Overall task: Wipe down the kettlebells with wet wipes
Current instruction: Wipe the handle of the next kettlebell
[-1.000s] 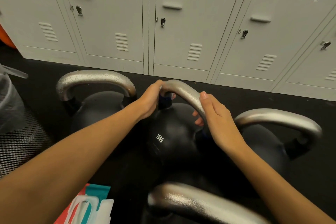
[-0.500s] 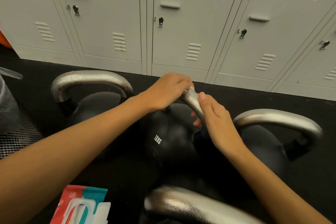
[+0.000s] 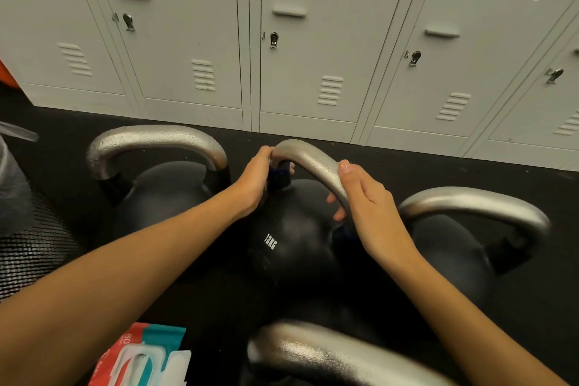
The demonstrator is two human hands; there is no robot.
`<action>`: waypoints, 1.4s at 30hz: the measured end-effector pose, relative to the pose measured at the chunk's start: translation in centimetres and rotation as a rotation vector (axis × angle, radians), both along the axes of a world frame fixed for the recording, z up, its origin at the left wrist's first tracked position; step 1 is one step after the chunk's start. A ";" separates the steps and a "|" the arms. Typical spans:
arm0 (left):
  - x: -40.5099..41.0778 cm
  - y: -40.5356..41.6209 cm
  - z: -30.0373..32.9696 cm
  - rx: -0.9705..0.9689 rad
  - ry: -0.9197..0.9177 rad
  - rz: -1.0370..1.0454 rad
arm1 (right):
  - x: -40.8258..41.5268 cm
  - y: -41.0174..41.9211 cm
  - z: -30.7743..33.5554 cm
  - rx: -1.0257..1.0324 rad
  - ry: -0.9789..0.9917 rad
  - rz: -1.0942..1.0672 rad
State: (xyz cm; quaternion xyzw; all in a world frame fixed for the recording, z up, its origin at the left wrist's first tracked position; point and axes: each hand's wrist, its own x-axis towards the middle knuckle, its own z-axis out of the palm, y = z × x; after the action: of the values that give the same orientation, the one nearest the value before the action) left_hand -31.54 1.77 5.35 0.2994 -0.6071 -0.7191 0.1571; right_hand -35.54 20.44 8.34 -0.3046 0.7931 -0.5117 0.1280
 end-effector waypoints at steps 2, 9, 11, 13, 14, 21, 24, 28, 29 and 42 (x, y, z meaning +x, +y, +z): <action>-0.2 0.1 0.8 -0.025 -0.009 0.002 | 0.0 0.0 0.0 0.003 -0.002 0.006; 0.0 1.3 2.0 -0.350 0.113 -0.045 | -0.1 0.0 -0.2 -0.007 0.002 0.005; 0.2 1.9 1.3 -0.299 0.153 0.027 | -0.1 0.0 -0.2 -0.005 0.006 0.000; 0.1 2.1 0.9 -0.196 0.121 0.104 | 0.0 0.0 -0.2 0.001 0.013 0.002; 0.1 2.1 0.9 -0.149 0.093 0.112 | 0.0 0.0 -0.2 0.001 0.016 0.003; 0.0 3.5 2.8 -0.315 0.078 0.151 | 0.1 -0.1 -0.1 0.003 0.019 -0.007; 0.2 4.7 3.1 -0.548 0.155 0.128 | 0.2 -0.1 -0.1 0.002 0.013 -0.005; 0.2 4.6 2.8 -0.461 0.142 0.156 | 0.2 -0.2 0.0 0.006 0.025 -0.009; -0.1 4.2 2.6 -0.361 0.090 0.177 | 0.3 -0.2 0.0 0.007 0.030 -0.014; 0.1 2.0 4.5 -0.701 0.082 -0.136 | 0.3 -0.1 0.0 -0.015 0.024 -0.023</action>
State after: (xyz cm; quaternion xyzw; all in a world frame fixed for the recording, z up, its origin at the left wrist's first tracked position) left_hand -31.40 3.79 9.86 0.1571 -0.8285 -0.4875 0.2263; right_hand -35.20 20.30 8.37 -0.3024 0.7941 -0.5155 0.1103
